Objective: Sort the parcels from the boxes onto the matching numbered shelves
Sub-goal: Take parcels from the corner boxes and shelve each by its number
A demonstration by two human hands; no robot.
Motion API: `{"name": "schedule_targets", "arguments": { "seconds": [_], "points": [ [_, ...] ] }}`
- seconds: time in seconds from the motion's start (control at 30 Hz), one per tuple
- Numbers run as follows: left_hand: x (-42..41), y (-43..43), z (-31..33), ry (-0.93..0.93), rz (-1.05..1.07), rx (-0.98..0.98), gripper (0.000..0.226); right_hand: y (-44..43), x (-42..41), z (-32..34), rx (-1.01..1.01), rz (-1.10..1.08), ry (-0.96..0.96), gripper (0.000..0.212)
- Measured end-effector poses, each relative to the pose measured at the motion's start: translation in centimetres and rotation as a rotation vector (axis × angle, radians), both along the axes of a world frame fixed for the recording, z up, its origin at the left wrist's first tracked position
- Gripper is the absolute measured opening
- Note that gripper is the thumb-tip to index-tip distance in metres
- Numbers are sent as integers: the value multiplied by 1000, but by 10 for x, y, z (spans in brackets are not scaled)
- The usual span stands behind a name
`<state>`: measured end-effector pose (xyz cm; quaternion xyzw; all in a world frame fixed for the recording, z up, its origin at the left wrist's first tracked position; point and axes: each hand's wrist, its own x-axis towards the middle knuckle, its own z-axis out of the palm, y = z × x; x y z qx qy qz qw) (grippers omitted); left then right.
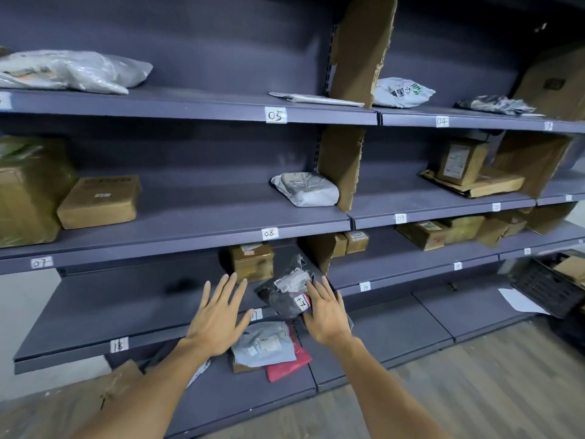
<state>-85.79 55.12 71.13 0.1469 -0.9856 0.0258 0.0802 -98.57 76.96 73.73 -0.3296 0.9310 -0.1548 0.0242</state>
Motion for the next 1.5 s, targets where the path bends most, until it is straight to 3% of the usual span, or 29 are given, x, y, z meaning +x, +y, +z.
{"name": "schedule_targets", "arguments": {
  "seconds": [0.37,0.73,1.0,1.17,1.33,1.5],
  "points": [
    [-92,25,-32,-13,76,6,87,18,-113,-26,33,28,-77,69],
    [-128,-3,-92,-130,155,61,82,-12,-182,-80,34,29,-172,75],
    [-134,-50,-163,-177,145,87,69,-51,-199,-150,-203,-32,-61,82],
    [-138,-78,-215,-186,103,82,71,-61,-206,-220,81,-28,-110,89],
    [-144,-100,-245,-144,5,25,68,-63,-214,-256,-64,31,93,96],
    [-162,-136,-236,-180,-166,-32,79,-85,-228,-261,29,40,104,99]
  ]
}}
